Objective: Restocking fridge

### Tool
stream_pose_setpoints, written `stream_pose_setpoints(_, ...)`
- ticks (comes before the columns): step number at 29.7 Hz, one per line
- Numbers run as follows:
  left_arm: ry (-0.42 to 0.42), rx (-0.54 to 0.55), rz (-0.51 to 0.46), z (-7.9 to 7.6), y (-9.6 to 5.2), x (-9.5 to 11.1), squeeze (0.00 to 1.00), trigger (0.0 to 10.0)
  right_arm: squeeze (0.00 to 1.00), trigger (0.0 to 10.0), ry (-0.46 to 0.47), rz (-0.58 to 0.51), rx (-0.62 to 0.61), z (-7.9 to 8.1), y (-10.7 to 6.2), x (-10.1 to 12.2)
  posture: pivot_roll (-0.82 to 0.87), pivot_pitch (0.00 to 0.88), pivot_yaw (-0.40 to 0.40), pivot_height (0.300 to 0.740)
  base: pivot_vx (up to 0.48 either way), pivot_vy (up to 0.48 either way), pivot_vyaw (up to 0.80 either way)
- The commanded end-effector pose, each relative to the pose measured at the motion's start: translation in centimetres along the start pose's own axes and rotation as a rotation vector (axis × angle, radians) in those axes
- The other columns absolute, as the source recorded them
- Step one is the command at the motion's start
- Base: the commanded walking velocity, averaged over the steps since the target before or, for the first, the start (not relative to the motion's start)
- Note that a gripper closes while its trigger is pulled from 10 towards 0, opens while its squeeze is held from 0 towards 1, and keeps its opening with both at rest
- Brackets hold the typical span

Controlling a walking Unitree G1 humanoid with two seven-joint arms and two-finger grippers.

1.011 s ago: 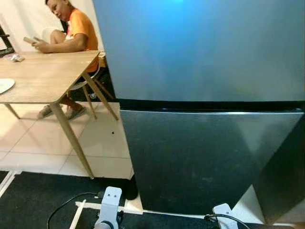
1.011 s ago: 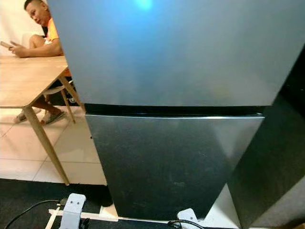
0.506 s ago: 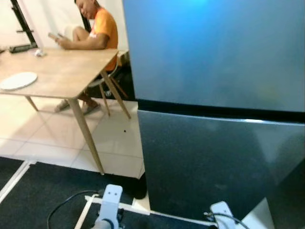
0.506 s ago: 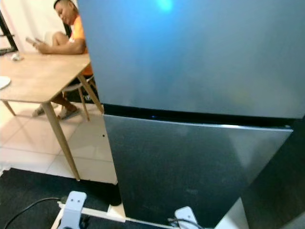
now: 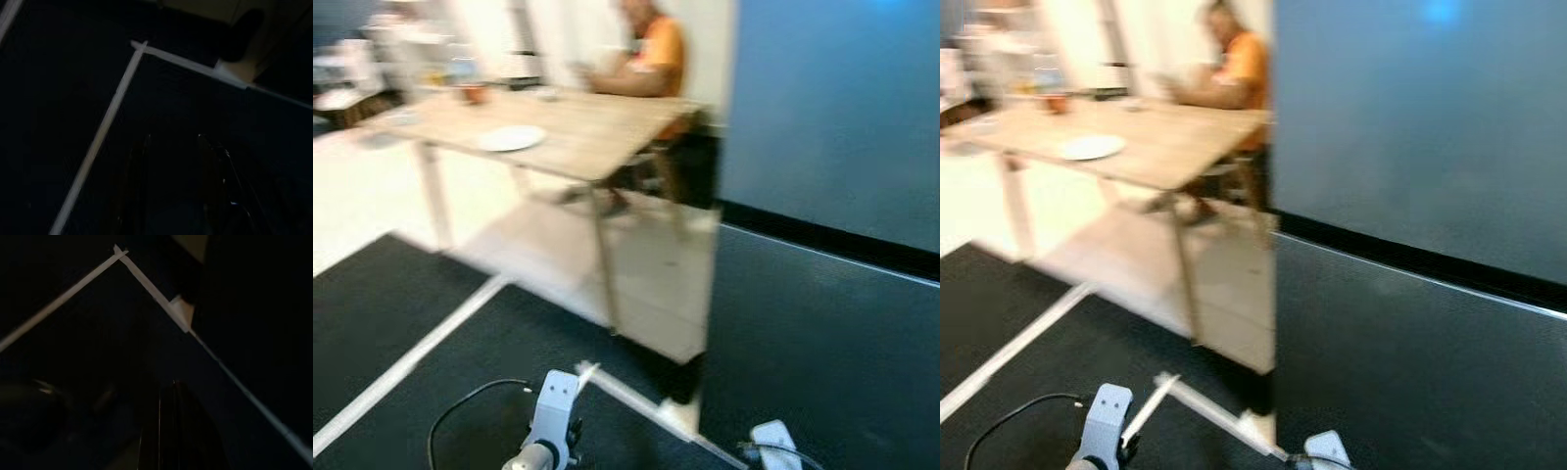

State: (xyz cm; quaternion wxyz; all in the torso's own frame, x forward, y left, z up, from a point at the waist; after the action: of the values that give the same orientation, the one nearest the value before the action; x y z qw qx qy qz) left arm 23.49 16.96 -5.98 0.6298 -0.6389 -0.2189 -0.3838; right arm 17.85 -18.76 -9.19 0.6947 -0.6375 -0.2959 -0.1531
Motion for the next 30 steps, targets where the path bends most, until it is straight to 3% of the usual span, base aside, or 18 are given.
stream_pose_setpoints(1, 0.009, -0.003, -0.005, 0.2, 0.0, 0.2, 0.0, 10.0, 0.0, 10.0, 0.014, -0.004, 0.004, 0.4, 0.0, -0.2, -0.07, 0.048, 0.044, 0.734, 0.0, 0.0, 0.8)
stream_pose_setpoints(13, -0.066, -0.032, 0.016, -0.3, 0.1, 0.1, 0.0, 10.0, 0.0, 10.0, 0.021, 0.0, 0.008, 0.4, -0.1, -0.5, -0.08, 0.042, 0.037, 0.734, 0.0, 0.0, 0.8)
stream_pose_setpoints(18, -0.047, -0.055, 0.002, -0.7, 0.2, 0.2, 0.0, 10.0, 0.0, 10.0, 0.034, -0.008, 0.004, 0.3, 0.0, -0.3, -0.09, 0.042, 0.036, 0.734, 0.0, 0.0, 0.8)
stream_pose_setpoints(22, -0.041, -0.044, -0.01, -0.8, 0.3, 0.5, 0.0, 10.0, 0.0, 10.0, 0.139, -0.02, -0.036, -0.4, -0.1, -0.1, -0.09, 0.043, 0.03, 0.734, 0.0, 0.0, 0.0)
stream_pose_setpoints(30, -0.051, -0.023, -0.061, -0.4, 0.4, 1.5, 0.0, 10.0, 0.0, 10.0, 0.112, -0.018, -0.027, -0.2, -0.1, -0.3, -0.1, 0.048, 0.028, 0.734, 0.0, 0.0, 0.0)
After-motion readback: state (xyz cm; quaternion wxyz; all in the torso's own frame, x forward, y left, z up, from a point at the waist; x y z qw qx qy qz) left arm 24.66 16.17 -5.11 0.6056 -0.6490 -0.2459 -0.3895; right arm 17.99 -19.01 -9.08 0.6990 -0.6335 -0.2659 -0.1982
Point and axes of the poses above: a point about 5 cm out from each wrist's last joint towards the gripper, its own y axis pointing out of the wrist towards the gripper, its own x axis along the axis of the wrist's last joint, z = x × y, the point moved 1 cm from there along y, pointing out of the wrist towards the gripper, and after that the axes turned 2 degrees about y, right-handed, at the moved point
